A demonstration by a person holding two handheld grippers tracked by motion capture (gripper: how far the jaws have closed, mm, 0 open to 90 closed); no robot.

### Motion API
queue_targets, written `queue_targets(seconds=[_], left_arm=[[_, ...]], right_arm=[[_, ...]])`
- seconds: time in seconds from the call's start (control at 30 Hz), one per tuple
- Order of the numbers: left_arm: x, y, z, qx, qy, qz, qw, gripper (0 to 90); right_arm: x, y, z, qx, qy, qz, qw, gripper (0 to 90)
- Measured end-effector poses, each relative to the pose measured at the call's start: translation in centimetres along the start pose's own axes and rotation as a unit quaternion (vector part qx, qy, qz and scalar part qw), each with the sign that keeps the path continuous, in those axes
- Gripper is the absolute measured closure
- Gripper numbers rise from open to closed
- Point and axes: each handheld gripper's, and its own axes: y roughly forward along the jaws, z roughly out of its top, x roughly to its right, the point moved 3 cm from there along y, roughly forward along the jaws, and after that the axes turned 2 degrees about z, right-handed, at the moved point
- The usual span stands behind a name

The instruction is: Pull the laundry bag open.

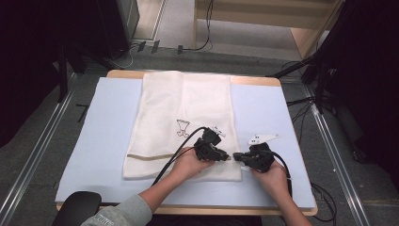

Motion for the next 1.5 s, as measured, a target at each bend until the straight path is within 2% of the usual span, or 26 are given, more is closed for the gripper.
queue_targets(seconds=[0.07,0.27,0.37,0.47,0.57,0.73,0.83,0.97,1.03,1.13,1.2,1.27,1.37,1.4,1.47,1.5], left_arm=[[0.3,-0.1,0.0,0.0,0.008,0.002,1.0,79.0],[0.0,-0.4,-0.3,-0.009,0.001,-0.003,1.0,78.5],[-0.2,0.1,-0.5,-0.019,-0.01,-0.006,0.9997,77.4],[-0.3,0.5,-0.4,-0.009,-0.022,-0.016,0.9996,77.6],[-0.1,0.9,-0.2,-0.004,-0.024,-0.02,0.9995,78.0],[0.2,1.4,0.1,-0.005,-0.017,-0.006,0.9998,85.4],[-0.1,1.3,0.0,-0.004,-0.023,-0.017,0.9996,88.1],[-0.3,1.2,0.0,-0.008,-0.032,-0.025,0.9991,88.7],[-0.5,1.0,0.0,-0.013,-0.037,-0.03,0.9988,88.8],[-0.7,0.5,-0.2,-0.015,-0.038,-0.033,0.9986,88.9],[-0.9,0.2,-0.4,-0.02,-0.036,-0.028,0.9987,88.9],[-1.7,-0.4,-0.7,-0.018,-0.046,-0.033,0.9982,89.0],[-2.0,-1.4,-1.2,-0.023,-0.041,-0.031,0.9984,89.0],[-2.2,-1.8,-1.4,-0.024,-0.04,-0.024,0.9986,89.0],[-2.6,-2.7,-1.7,-0.026,-0.045,-0.029,0.9982,89.0],[-2.8,-3.2,-1.9,-0.02,-0.044,-0.024,0.9985,89.0]], right_arm=[[0.0,0.0,0.0,0.0,0.0,0.0,1.0,90.0],[0.0,0.0,0.0,0.0,-0.002,0.0,1.0,90.0],[0.0,0.0,0.0,0.0,-0.001,0.0,1.0,90.0],[0.0,0.0,0.0,0.0,-0.001,-0.001,1.0,90.0],[0.0,0.0,0.0,0.001,-0.001,0.0,1.0,90.0],[-0.1,0.0,0.0,0.001,0.002,-0.002,1.0,90.0],[-0.1,0.1,-0.1,0.004,0.002,-0.004,1.0,90.0],[-0.3,0.1,-0.1,0.004,-0.011,-0.012,0.9999,90.0],[-0.5,0.1,-0.2,0.004,-0.02,-0.017,0.9996,90.0],[-0.6,0.2,-0.2,0.002,-0.017,-0.016,0.9997,90.0],[-0.7,0.2,-0.2,0.003,-0.022,-0.016,0.9996,90.0],[-0.7,0.2,-0.2,0.002,-0.021,-0.018,0.9996,90.0],[-0.6,0.2,-0.2,0.003,-0.024,-0.016,0.9996,90.0],[-0.6,0.2,-0.3,0.004,-0.025,-0.017,0.9995,90.0],[-0.6,0.2,-0.3,0.007,-0.027,-0.016,0.9995,90.0],[-0.6,0.2,-0.3,0.009,-0.029,-0.015,0.9994,90.0]])
